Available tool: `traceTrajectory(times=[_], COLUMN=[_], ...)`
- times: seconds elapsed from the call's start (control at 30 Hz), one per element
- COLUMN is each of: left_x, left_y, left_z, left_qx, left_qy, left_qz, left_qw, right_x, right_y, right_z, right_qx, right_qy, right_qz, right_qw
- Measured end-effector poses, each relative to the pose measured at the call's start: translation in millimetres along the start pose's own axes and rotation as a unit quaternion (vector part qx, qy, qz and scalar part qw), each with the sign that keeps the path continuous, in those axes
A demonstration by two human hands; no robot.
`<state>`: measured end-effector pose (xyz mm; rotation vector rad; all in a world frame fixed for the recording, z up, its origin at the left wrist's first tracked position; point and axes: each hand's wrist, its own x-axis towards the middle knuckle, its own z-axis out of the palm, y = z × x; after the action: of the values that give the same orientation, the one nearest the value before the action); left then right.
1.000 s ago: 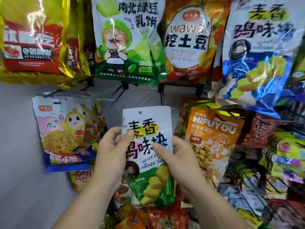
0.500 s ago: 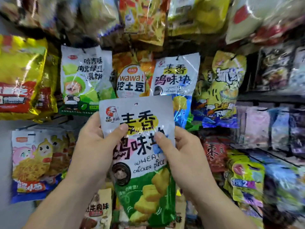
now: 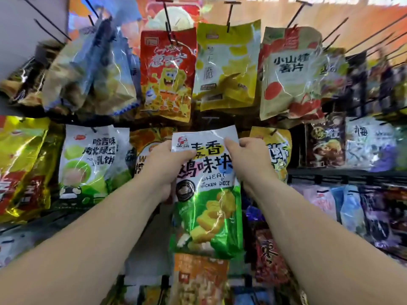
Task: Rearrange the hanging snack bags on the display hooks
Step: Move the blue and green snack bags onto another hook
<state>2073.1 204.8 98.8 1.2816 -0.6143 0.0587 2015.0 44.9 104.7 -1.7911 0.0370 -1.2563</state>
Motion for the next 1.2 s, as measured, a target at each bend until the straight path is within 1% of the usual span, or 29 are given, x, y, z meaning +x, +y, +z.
traceTrajectory(times=[0.1,0.33,0.5,0.57,0.6,0.63,0.67,0.7,0.73,0.77,0.8,0.83,0.87,0.9,0.93,0.97,1.03,1.13,1.2], left_x=[24,50,53,55,55,55,51,42,27,11,-5,-18,-25,-29,-28,-26,-23,-18,-16], left_y=[-1,2,-1,-6,-9,-13,-16,-20,-23,-26,-30,-35,-42,-48,-54,-59,-66,-79,-88], left_z=[5,14,17,17,17,15,12,9,7,6,6,7,8,8,8,7,6,3,3], left_qx=[0.016,0.053,0.052,0.071,0.105,0.171,0.254,0.33,0.376,0.404,0.432,0.462,0.499,0.536,0.563,0.575,0.57,0.533,0.512], left_qy=[0.008,0.016,0.023,0.043,0.064,0.095,0.13,0.155,0.156,0.126,0.073,0.015,-0.036,-0.07,-0.084,-0.088,-0.085,-0.092,-0.104], left_qz=[-0.017,-0.016,-0.028,-0.017,0.002,0.035,0.087,0.158,0.241,0.309,0.344,0.349,0.327,0.292,0.257,0.229,0.198,0.175,0.173], left_qw=[1.0,0.998,0.998,0.996,0.992,0.98,0.954,0.918,0.881,0.852,0.83,0.815,0.802,0.789,0.781,0.78,0.793,0.823,0.835], right_x=[22,45,51,51,51,50,48,46,45,44,43,42,40,38,34,29,17,-2,-11], right_y=[7,16,24,28,29,30,30,29,29,29,29,30,31,33,34,35,39,49,53], right_z=[2,8,12,13,14,15,15,15,15,14,14,14,14,14,14,13,12,15,17], right_qx=[-0.071,-0.118,-0.139,-0.144,-0.15,-0.159,-0.168,-0.177,-0.186,-0.193,-0.194,-0.192,-0.188,-0.179,-0.162,-0.137,-0.103,-0.13,-0.14], right_qy=[0.012,0.027,0.03,0.033,0.033,0.033,0.034,0.036,0.039,0.041,0.043,0.049,0.057,0.065,0.07,0.069,0.052,-0.01,-0.041], right_qz=[0.018,0.039,0.045,0.042,0.037,0.032,0.028,0.025,0.021,0.018,0.014,0.009,0.002,-0.005,-0.012,-0.016,-0.041,-0.079,-0.091], right_qw=[0.997,0.992,0.989,0.988,0.987,0.986,0.985,0.983,0.982,0.98,0.98,0.98,0.98,0.982,0.984,0.988,0.993,0.988,0.985])
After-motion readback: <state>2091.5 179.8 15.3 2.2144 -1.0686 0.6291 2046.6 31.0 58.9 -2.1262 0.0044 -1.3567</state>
